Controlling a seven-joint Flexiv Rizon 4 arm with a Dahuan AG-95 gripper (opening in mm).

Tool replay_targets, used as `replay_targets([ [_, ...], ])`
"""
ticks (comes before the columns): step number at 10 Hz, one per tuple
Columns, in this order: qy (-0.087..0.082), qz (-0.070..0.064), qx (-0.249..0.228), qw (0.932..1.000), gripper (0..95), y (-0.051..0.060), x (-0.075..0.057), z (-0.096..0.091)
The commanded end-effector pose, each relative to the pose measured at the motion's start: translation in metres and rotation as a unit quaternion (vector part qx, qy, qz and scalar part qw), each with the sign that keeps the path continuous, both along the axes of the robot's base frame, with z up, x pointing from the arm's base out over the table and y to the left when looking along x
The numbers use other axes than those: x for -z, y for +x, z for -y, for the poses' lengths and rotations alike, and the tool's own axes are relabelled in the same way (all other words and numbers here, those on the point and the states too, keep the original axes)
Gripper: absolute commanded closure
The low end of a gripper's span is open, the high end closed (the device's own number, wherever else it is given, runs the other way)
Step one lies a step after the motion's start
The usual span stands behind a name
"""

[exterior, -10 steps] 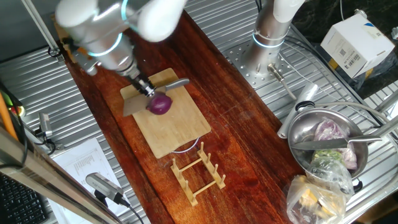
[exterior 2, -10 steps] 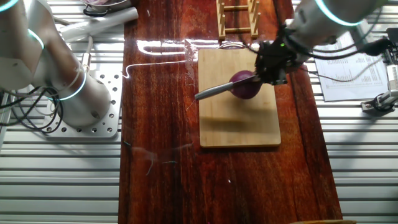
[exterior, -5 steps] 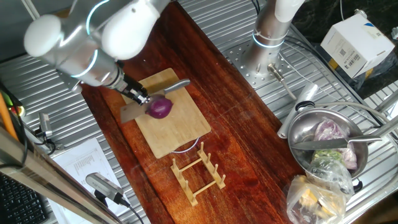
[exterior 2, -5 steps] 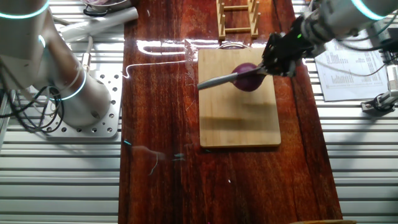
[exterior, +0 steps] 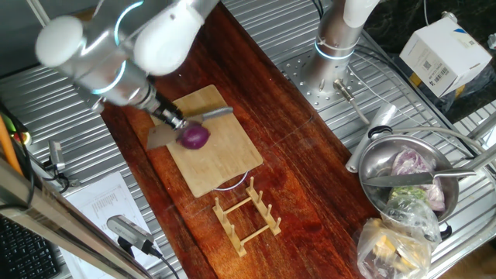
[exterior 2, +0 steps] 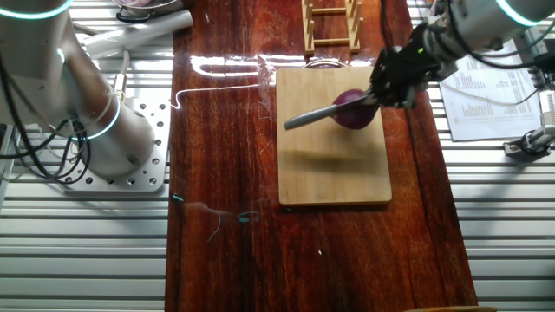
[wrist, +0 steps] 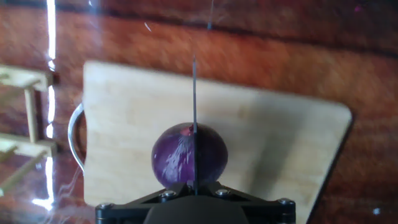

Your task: Chop the onions

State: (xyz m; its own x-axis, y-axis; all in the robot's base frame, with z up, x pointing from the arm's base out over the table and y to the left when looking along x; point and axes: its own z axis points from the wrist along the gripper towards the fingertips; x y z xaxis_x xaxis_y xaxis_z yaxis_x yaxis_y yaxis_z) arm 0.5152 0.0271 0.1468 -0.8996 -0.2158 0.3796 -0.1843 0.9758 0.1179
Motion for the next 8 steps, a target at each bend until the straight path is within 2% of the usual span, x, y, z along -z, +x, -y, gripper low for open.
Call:
replay_targets([
  [1,-0.004,0.0,0.006,1.0,95.0,-0.014,-0.003,0.002],
  [3,-0.007,0.0,0.005,1.0,95.0,-0.022,-0.001,0.003],
  [8,-0.004,0.01,0.0,0.9999,95.0,-0.02,0.008,0.004],
])
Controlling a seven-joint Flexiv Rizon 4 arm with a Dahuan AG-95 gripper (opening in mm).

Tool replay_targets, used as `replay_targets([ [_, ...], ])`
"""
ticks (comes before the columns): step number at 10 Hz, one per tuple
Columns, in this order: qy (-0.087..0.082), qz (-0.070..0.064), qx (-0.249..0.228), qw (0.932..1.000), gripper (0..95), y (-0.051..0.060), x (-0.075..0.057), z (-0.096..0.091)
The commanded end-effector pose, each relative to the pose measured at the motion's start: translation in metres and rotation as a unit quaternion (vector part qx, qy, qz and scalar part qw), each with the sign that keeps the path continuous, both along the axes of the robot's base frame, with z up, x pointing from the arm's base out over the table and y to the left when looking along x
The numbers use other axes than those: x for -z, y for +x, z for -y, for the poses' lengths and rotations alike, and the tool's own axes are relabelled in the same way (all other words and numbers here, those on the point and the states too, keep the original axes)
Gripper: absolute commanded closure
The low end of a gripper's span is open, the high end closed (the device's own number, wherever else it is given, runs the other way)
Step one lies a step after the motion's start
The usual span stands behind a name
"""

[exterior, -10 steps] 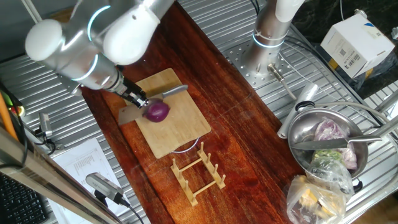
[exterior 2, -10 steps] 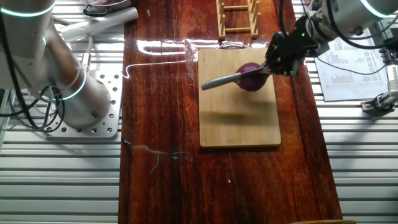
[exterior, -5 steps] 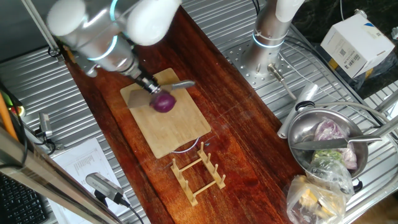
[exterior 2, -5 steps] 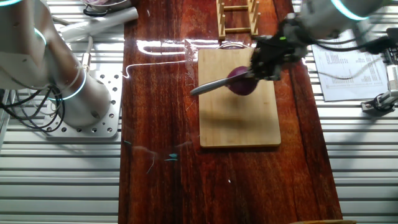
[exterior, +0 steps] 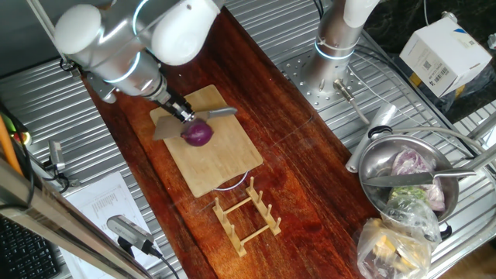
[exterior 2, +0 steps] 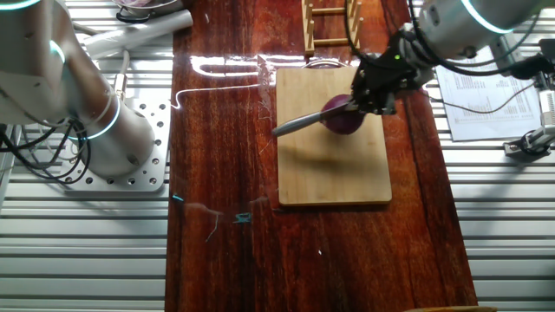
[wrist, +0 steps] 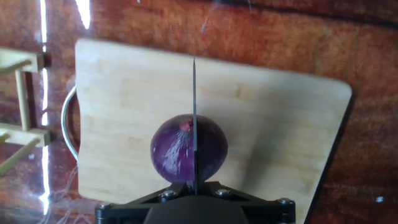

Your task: Chop the onions

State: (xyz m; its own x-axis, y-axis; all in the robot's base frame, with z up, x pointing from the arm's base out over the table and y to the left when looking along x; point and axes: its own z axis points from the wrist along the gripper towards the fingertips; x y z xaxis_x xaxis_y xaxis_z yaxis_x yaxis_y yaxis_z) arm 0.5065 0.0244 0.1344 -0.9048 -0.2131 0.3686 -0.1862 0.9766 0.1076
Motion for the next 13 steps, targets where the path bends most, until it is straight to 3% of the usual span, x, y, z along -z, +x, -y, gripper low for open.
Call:
replay_targets([
  [1,0.0,0.005,-0.001,1.0,95.0,-0.012,-0.005,0.002],
  [4,0.002,0.027,-0.003,0.9996,95.0,-0.019,-0.001,0.002],
  [9,0.003,0.032,-0.002,0.9995,95.0,-0.025,0.001,0.002],
  [13,0.002,0.052,-0.003,0.9987,95.0,-0.024,0.005,0.002],
])
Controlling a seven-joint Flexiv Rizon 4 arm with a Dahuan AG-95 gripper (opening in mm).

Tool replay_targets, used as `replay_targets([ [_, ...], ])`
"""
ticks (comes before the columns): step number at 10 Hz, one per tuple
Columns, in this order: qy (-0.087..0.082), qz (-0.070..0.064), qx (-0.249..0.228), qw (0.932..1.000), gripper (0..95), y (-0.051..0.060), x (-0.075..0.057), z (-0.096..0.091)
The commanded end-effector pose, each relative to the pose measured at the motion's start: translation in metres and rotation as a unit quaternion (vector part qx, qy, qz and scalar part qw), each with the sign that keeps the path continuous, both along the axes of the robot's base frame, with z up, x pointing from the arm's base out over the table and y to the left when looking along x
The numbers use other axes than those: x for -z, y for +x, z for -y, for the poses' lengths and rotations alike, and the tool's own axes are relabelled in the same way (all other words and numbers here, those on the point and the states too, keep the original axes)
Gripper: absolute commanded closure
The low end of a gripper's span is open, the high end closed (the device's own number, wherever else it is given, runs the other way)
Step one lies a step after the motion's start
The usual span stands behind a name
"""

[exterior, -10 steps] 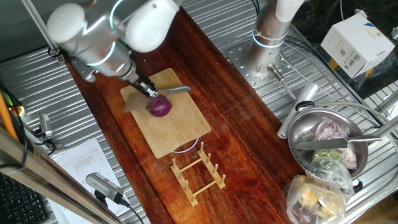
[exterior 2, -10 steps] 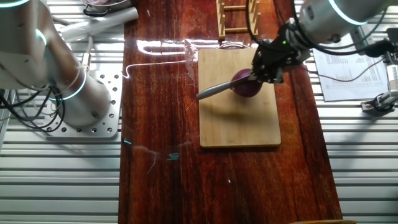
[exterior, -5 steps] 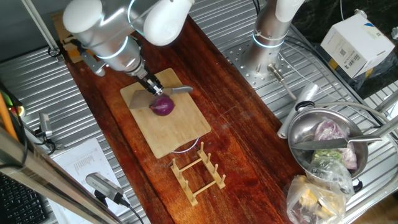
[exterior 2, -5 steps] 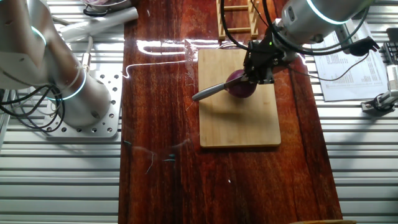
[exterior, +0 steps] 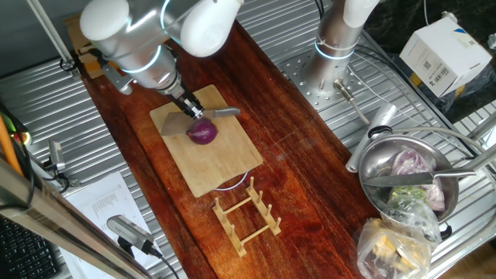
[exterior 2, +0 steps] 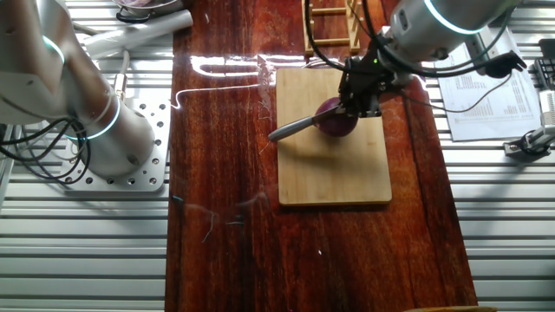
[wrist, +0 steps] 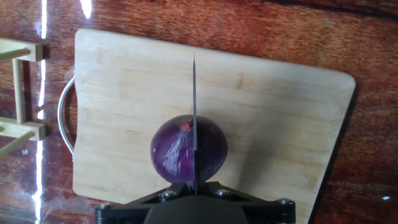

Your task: Chop the onions

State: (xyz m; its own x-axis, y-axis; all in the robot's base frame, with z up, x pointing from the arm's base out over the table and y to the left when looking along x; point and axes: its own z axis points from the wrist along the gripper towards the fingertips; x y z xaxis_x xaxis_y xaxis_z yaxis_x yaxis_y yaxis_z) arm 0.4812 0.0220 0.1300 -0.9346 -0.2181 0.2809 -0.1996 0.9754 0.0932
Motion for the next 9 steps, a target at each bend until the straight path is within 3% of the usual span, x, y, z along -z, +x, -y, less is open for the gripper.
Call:
replay_targets([
  [1,0.002,0.013,-0.002,0.9999,95.0,0.0015,0.0031,-0.0002],
  [3,0.005,0.018,-0.004,0.9998,95.0,0.0016,0.0043,-0.0002],
  [4,0.007,0.023,-0.006,0.9997,76.0,0.0014,0.0043,-0.0002],
  [9,0.01,0.036,-0.01,0.9992,76.0,-0.0007,0.0015,0.0009],
])
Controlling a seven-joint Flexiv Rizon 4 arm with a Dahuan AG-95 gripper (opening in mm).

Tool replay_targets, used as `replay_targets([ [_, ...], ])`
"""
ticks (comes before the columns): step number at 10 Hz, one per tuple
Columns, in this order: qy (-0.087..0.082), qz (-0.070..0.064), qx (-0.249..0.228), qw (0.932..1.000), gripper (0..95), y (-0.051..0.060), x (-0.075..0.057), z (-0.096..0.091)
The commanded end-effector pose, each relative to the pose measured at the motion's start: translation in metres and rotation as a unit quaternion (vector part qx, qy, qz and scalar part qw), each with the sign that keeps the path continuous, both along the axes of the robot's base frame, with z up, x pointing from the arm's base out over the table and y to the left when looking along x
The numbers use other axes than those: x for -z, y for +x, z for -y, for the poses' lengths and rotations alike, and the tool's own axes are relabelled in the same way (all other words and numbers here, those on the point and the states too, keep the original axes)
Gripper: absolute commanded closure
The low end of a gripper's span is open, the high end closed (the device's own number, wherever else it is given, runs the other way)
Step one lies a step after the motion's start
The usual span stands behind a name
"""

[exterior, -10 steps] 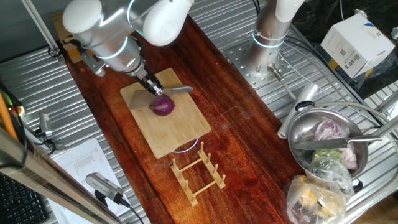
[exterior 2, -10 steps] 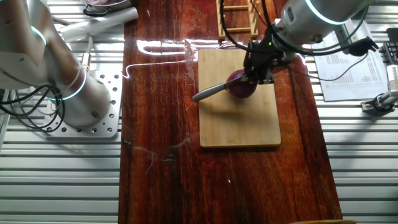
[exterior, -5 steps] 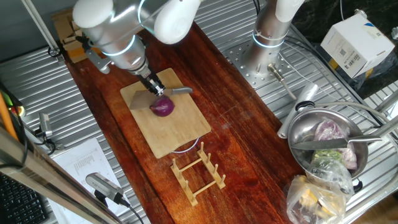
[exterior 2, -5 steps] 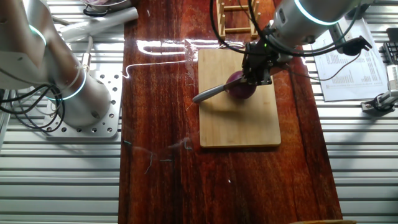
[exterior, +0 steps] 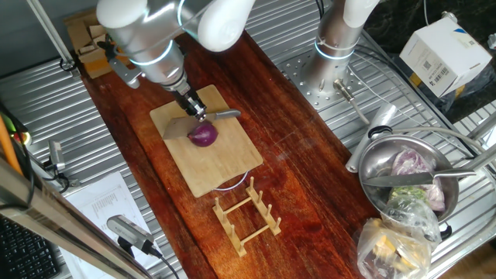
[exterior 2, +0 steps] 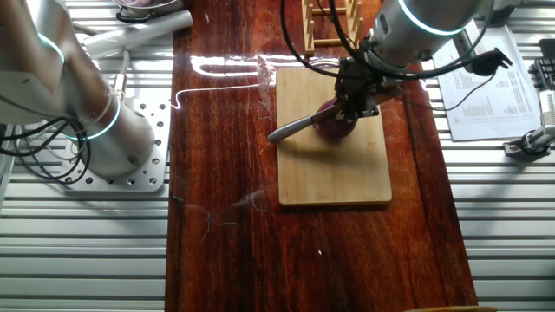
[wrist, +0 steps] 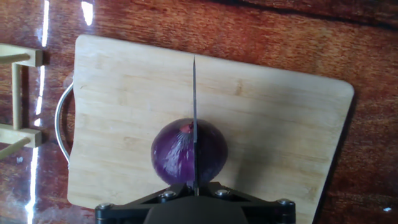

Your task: Chop the onions

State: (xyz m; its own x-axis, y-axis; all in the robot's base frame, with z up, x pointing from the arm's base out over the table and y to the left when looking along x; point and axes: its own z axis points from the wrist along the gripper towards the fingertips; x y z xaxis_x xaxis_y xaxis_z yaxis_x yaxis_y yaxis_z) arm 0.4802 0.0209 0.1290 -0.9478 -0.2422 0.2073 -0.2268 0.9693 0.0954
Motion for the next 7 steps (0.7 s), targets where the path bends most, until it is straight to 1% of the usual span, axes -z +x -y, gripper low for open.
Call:
replay_targets([
  [1,0.004,0.005,-0.004,1.0,76.0,-0.003,-0.003,0.002],
  [2,0.008,0.013,-0.008,0.9998,76.0,-0.009,-0.006,0.005],
  [3,0.011,0.017,-0.01,0.9997,76.0,-0.012,-0.008,0.007],
  [4,0.013,0.02,-0.011,0.9997,76.0,-0.015,-0.009,0.007],
  [6,0.014,0.032,-0.013,0.9993,76.0,-0.022,-0.008,0.007],
  [7,0.015,0.034,-0.013,0.9992,76.0,-0.022,-0.008,0.007],
])
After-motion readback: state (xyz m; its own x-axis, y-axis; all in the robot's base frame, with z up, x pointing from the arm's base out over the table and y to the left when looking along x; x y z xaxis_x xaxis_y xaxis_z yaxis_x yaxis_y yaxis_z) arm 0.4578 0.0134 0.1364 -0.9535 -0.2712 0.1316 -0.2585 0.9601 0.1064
